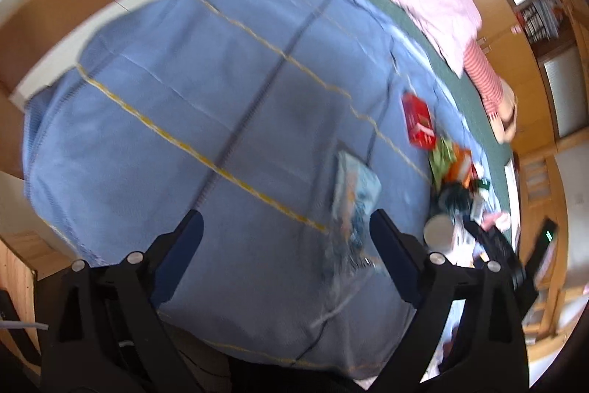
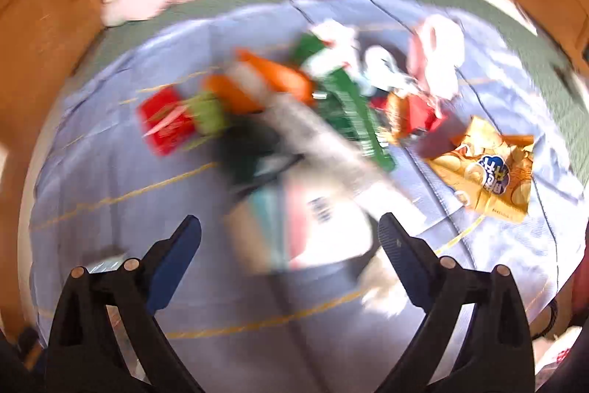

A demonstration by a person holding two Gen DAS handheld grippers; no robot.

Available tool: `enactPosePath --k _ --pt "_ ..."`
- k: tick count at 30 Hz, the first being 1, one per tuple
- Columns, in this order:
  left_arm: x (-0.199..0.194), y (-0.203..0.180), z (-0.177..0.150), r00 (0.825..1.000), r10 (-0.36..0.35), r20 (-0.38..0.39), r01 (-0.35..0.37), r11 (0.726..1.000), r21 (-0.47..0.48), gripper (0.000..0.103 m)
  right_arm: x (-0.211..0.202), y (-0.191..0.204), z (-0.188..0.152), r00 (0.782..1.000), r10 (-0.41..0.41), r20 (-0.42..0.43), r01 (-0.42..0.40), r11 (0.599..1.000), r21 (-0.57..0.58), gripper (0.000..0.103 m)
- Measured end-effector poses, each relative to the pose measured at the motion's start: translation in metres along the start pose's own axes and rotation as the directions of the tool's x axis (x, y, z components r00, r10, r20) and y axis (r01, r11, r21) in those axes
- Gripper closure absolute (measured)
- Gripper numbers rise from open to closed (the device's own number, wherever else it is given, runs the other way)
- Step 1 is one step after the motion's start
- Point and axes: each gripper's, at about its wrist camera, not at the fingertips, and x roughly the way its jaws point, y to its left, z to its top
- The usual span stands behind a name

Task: Collect trash
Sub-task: 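Grasp the clear plastic wrapper with the left tool while the right tool grasps the white paper cup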

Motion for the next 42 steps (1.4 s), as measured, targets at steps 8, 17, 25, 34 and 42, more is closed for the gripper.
enactPosePath --k 8,17,25,34,42 --pt "0.006 -0.007 -0.003 1.0 0.006 -0.015 -0.006 1.0 0.02 0.011 0.018 -0.007 -0.019 0.934 0.329 -0.142 -0.314 0.942 0.115 0.024" --pt "-0.001 0.005 -0.001 1.0 0.022 0.012 -0.022 0.999 -0.031 0.01 -0.045 0.043 -0.053 0.944 0.319 -0.087 -0.329 0.934 -0.139 0.018" --pt "0.005 -0.005 -0.004 1.0 -0.007 -0.011 0.007 1.0 0.01 0.01 0.03 0.085 -0.04 0.985 0.081 -0.152 -0.132 0.923 -0.362 0.01" --pt "0.022 -0.025 -0.012 0.995 -0.08 -0.061 0.085 0.993 0.083 0.025 0.014 0.041 -0.073 0.962 0.238 -0.132 -0.251 0.963 -0.097 0.077" --pt "0.068 -0.055 -0.029 0.991 -0.06 -0.122 0.082 0.978 0.19 0.053 -0.067 0.011 -0.092 0.974 0.227 0.014 -0.222 0.964 -0.146 0.077"
